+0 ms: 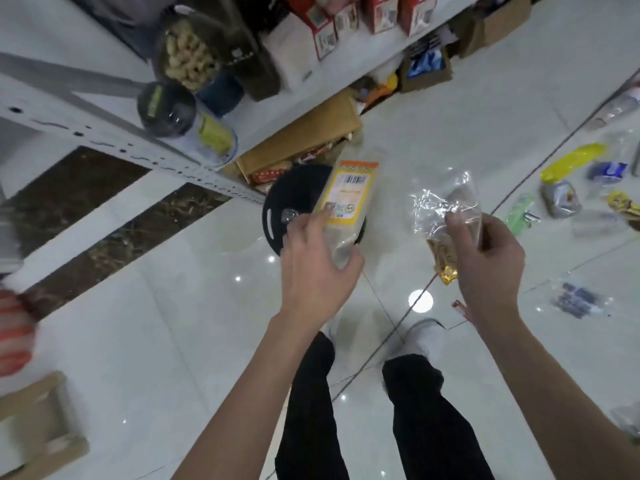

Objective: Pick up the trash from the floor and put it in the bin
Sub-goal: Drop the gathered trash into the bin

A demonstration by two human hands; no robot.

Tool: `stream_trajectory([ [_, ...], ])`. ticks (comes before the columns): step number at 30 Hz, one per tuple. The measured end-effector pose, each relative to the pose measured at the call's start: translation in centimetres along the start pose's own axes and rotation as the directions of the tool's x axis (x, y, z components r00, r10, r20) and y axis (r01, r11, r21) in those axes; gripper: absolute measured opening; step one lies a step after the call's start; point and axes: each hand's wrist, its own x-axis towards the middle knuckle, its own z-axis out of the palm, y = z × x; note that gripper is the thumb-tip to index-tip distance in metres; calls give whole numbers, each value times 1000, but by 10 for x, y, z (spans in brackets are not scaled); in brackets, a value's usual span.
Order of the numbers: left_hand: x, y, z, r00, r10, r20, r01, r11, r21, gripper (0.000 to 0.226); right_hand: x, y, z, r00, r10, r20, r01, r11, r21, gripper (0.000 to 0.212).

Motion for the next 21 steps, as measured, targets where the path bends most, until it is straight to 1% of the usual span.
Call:
stream_trajectory([
  [4, -11, -62, -9, 993, -97, 63, 94, 994, 52, 66, -17, 5, 60, 999, 2, 43, 0, 999, -35, 25],
  [6, -15, -87, -11, 990, -111, 89, 103, 990, 93, 67, -30, 12, 86, 998, 36, 50, -33, 998, -45, 29],
  [8, -8, -106, -15, 987, -115, 116, 102, 989, 107, 70, -40, 17, 109, 997, 77, 24, -76, 996, -36, 32],
  [11, 20, -126, -17, 984, -85, 154, 66, 990, 124, 75, -51, 23, 138, 993, 113, -14, -114, 993, -32, 33],
  [14, 55, -138, -20, 988, -11, 152, -20, 980, 196, 79, -51, 25, 162, 991, 129, -41, -130, 991, -29, 34],
  [17, 77, -150, -28, 992, 26, 119, -49, 981, 187, 72, -47, 25, 185, 990, 125, -70, -129, 990, -54, 38],
  [21, 88, -168, -46, 992, 29, 124, -46, 990, 136, 65, -46, 20, 214, 987, 136, -83, -143, 986, -80, 38],
])
